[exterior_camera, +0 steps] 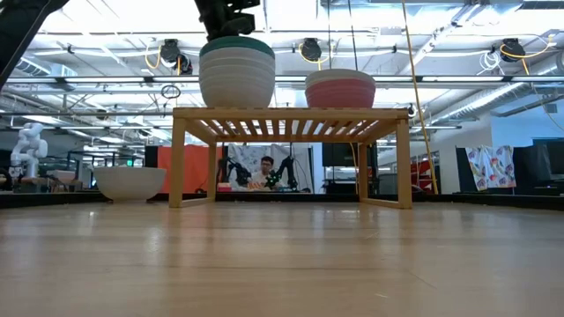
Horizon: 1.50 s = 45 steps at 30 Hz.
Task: Place and stack bowls onto a shelf
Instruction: Stack the green bowl on top of the white bowl on the shelf, then stack the blue bowl on top of the white bowl on the shelf
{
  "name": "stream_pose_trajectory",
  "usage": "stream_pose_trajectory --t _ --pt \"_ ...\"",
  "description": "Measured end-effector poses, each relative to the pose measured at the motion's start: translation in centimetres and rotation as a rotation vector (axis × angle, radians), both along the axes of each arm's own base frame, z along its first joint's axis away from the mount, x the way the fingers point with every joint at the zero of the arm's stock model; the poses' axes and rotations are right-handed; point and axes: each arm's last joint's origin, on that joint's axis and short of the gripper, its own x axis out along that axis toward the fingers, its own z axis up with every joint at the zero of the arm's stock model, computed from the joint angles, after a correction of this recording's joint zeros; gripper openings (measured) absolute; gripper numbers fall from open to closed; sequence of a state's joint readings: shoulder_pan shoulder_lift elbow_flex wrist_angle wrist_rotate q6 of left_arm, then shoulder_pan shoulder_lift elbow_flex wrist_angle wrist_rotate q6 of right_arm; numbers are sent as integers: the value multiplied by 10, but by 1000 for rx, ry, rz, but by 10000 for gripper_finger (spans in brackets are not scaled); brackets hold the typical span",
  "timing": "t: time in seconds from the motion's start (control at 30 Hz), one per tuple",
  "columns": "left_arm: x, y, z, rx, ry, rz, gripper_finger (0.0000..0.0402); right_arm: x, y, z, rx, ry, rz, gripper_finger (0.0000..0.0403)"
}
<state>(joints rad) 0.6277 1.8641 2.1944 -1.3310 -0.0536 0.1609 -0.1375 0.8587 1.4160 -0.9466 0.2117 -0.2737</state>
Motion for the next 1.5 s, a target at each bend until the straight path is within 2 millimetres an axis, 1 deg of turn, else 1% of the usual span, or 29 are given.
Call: stream_pose_trajectory --t 0.1,0.2,0.33,0.4,0.43,0.5,0.57,0.7,0.8,0.87,0.97,1.13,1.27,1.5 --pt "2 1 -1 29 4 -39 5 0 0 0 0 0 0 132" --pt "3 2 5 65 -24 -56 5 0 0 0 0 -1 0 132" --pt "-2 -2 27 121 -75 -72 5 0 0 1 -4 -6 1 132" --pt "-6 -9 42 144 -111 -77 5 0 0 1 -9 -5 3 132" --pt "-7 -13 47 152 -132 -77 5 0 0 1 -9 -5 3 132" --pt "-17 -25 58 161 -179 -87 5 0 0 0 -4 -3 1 132" --pt "-25 -40 70 163 -219 -120 5 -1 0 -2 0 19 0 132" --pt "-51 -71 93 141 -301 -118 5 -6 1 -7 13 90 0 132" --pt "-70 -92 105 110 -354 -101 5 -12 2 -14 57 152 -19 132" --pt "-83 -106 112 93 -377 -103 5 -17 3 -17 96 189 -32 132" --pt "-99 -125 118 69 -398 -122 5 -23 6 -23 197 250 2 132" --pt "-124 -150 125 7 -437 -127 5 -35 14 -34 517 379 34 132" --pt "-138 -162 131 -29 -494 -123 5 -37 20 -39 713 482 94 132" --pt "-150 -175 135 -57 -529 -149 6 -24 26 -46 849 604 141 132"
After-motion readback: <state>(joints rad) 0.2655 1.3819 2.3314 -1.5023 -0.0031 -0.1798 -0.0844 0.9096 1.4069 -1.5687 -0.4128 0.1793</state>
